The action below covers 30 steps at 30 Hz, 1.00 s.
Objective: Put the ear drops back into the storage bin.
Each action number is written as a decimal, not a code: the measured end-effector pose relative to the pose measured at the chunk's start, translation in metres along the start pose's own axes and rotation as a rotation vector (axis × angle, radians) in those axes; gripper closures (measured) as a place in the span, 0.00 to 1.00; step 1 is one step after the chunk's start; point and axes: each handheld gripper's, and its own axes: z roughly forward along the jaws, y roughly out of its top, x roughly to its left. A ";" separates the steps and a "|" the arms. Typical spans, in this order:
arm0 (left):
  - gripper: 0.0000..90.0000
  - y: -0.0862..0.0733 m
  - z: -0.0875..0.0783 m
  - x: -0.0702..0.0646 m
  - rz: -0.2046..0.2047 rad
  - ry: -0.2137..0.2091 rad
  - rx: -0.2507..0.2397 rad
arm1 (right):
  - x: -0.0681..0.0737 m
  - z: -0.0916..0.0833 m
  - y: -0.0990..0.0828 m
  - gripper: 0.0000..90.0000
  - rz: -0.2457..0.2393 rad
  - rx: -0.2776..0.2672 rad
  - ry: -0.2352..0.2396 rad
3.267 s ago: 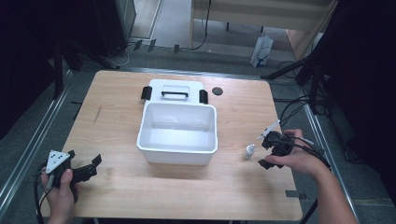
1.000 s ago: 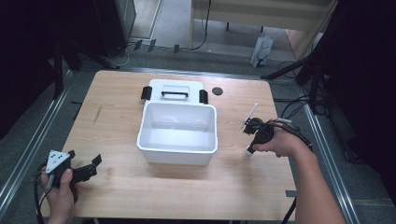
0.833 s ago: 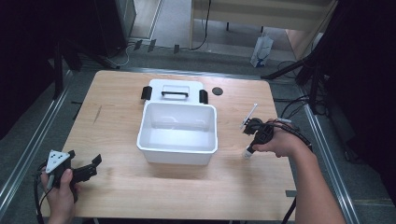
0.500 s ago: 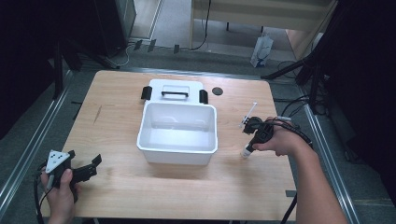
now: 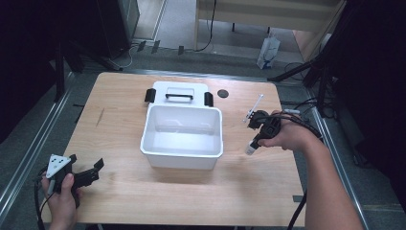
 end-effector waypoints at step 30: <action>0.00 0.000 0.001 0.000 -0.003 -0.004 0.003 | 0.012 -0.056 0.044 0.80 -0.071 -0.017 0.003</action>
